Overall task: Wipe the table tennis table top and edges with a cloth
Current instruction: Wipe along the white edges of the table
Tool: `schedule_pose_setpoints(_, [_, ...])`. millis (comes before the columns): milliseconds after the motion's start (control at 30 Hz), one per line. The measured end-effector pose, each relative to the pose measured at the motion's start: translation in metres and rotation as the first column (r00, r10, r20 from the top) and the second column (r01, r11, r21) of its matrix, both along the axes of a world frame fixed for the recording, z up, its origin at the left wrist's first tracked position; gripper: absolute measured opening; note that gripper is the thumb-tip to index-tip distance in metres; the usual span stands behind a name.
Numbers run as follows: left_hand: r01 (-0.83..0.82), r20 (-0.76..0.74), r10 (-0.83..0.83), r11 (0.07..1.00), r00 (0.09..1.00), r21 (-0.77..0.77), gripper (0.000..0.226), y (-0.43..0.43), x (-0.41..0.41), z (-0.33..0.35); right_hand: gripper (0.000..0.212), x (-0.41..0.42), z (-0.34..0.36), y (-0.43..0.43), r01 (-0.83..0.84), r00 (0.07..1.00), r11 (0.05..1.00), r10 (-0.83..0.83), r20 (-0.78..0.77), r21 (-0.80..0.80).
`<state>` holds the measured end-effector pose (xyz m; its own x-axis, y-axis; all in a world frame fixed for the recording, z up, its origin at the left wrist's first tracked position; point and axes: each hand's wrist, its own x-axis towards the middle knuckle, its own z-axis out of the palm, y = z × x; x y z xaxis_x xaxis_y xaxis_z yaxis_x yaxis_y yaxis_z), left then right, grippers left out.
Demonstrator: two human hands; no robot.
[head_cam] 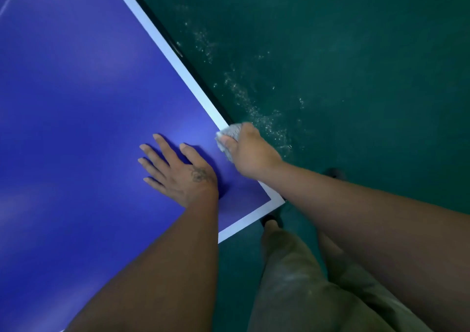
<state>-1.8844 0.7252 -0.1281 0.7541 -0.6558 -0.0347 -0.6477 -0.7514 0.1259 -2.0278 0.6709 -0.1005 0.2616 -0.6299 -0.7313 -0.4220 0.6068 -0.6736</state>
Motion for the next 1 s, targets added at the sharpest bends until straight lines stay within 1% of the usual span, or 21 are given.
schedule_pose_setpoints(67, [0.002, -0.01, -0.002, 1.0, 1.0, 0.0, 0.064, 0.0, -0.001, 0.001, 0.058, 0.013, -0.007, -0.02, -0.011, 0.999, 1.0, 0.011, -0.034, 0.004])
schedule_pose_setpoints(100, [0.001, -0.008, -0.001, 1.0, 1.0, 0.0, 0.063, 0.0, -0.001, 0.002, 0.057, 0.015, -0.008, -0.023, 0.005, 0.999, 1.0, -0.005, -0.04, 0.012])
schedule_pose_setpoints(200, [0.005, -0.005, -0.005, 1.0, 1.0, 0.01, 0.062, 0.0, -0.002, 0.005, 0.044, 0.002, -0.002, 0.002, 0.089, 0.996, 0.996, -0.09, 0.021, 0.018])
schedule_pose_setpoints(333, [0.008, -0.015, -0.008, 1.0, 1.0, 0.018, 0.062, 0.0, -0.002, 0.006, 0.039, -0.038, 0.003, 0.068, 0.036, 0.999, 0.999, -0.035, -0.039, 0.033])
schedule_pose_setpoints(367, [0.007, -0.018, -0.007, 1.0, 1.0, 0.014, 0.062, 0.0, -0.001, 0.006, 0.04, -0.046, 0.004, 0.08, 0.019, 0.999, 0.999, -0.017, -0.047, 0.045])
schedule_pose_setpoints(433, [0.013, -0.012, -0.013, 1.0, 1.0, 0.001, 0.062, 0.0, -0.003, 0.007, 0.061, -0.051, 0.005, 0.089, -0.009, 0.996, 0.998, 0.016, -0.091, 0.069])
schedule_pose_setpoints(467, [0.017, -0.006, -0.017, 1.0, 1.0, -0.005, 0.062, 0.0, -0.003, 0.007, 0.066, -0.049, 0.005, 0.087, -0.017, 0.992, 0.997, 0.026, -0.12, 0.074])
schedule_pose_setpoints(567, [0.025, -0.008, -0.025, 1.0, 1.0, -0.013, 0.062, -0.001, -0.002, 0.007, 0.059, -0.033, 0.0, 0.063, -0.026, 0.992, 0.997, 0.035, -0.125, 0.075])
schedule_pose_setpoints(633, [0.014, -0.011, -0.014, 1.0, 1.0, -0.014, 0.063, -0.002, -0.002, 0.007, 0.063, -0.018, -0.002, 0.035, -0.02, 0.994, 0.996, 0.029, -0.102, 0.085])
schedule_pose_setpoints(800, [0.011, -0.011, -0.012, 0.999, 1.0, -0.052, 0.062, -0.005, -0.003, 0.01, 0.073, 0.026, -0.002, -0.05, -0.02, 0.99, 0.996, 0.032, -0.134, 0.088])
schedule_pose_setpoints(867, [0.012, -0.012, -0.013, 0.999, 1.0, -0.051, 0.062, -0.005, -0.002, 0.009, 0.074, 0.037, -0.006, -0.069, -0.029, 0.99, 0.996, 0.04, -0.135, 0.085])
schedule_pose_setpoints(933, [0.009, -0.001, -0.009, 0.998, 1.0, -0.055, 0.062, -0.005, -0.001, 0.008, 0.07, 0.035, -0.004, -0.067, -0.042, 0.994, 0.997, 0.048, -0.103, 0.057])
schedule_pose_setpoints(1000, [0.009, 0.001, -0.009, 0.998, 1.0, -0.068, 0.062, -0.006, -0.001, 0.008, 0.054, 0.019, 0.001, -0.045, -0.028, 0.998, 1.0, 0.028, -0.059, -0.003])
